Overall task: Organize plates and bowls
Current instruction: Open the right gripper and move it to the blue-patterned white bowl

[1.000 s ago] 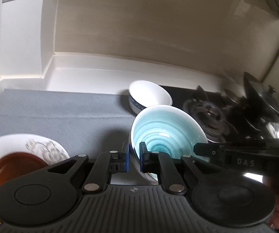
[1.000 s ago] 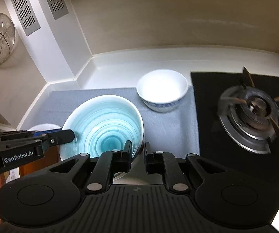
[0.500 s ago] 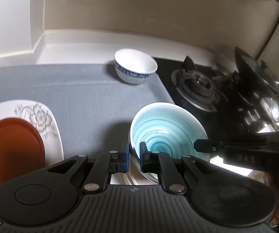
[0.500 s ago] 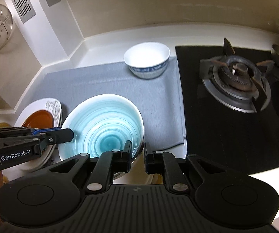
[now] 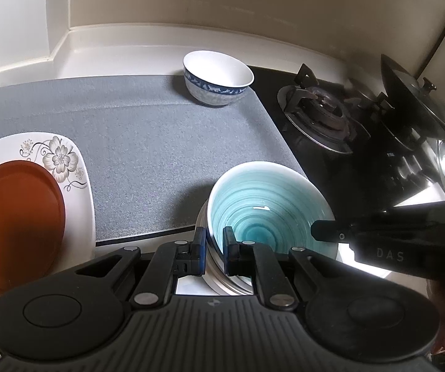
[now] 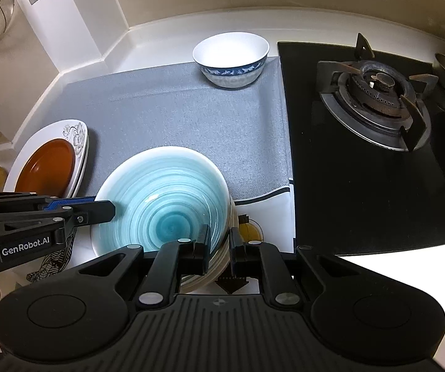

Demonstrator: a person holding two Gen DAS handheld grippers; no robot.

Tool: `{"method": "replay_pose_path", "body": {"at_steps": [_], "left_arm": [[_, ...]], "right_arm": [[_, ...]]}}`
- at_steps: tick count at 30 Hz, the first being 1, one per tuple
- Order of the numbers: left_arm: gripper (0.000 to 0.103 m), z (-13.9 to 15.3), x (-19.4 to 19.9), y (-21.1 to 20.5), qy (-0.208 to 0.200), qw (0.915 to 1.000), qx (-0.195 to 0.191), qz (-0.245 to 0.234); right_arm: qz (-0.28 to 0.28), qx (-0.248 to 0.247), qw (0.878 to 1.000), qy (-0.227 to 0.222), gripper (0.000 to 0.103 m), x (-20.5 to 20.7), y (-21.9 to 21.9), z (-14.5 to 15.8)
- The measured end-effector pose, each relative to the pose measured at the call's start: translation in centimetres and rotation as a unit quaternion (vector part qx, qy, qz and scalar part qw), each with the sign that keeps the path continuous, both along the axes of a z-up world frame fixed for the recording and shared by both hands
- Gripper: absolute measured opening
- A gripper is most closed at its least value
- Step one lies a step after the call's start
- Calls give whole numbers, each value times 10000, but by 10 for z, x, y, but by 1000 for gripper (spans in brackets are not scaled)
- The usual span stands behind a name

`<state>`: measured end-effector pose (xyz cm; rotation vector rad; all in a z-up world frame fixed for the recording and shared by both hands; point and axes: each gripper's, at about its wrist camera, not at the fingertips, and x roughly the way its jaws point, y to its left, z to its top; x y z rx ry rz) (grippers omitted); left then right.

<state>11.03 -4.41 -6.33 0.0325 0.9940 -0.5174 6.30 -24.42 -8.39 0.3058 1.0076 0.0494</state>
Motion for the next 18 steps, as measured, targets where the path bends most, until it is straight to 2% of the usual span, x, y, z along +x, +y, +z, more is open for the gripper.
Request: {"method": "replay_pose_path", "body": {"at_steps": [6, 13, 16, 18], "left_arm": [[12, 2, 2, 1, 4, 10000, -53, 61], [12, 10, 3, 5, -117, 9996, -239, 52], [12, 17, 1, 9, -307, 9988, -358, 113], [12, 23, 1, 12, -432, 9978, -462, 188]], "right_arm": [[62, 17, 9999, 79, 16, 2, -1, 1], [-7, 54, 9999, -99, 16, 3, -5, 10], [-59, 96, 9998, -172, 16, 6, -9, 14], [-142, 152, 9991, -375, 16, 7, -13, 20]]}}
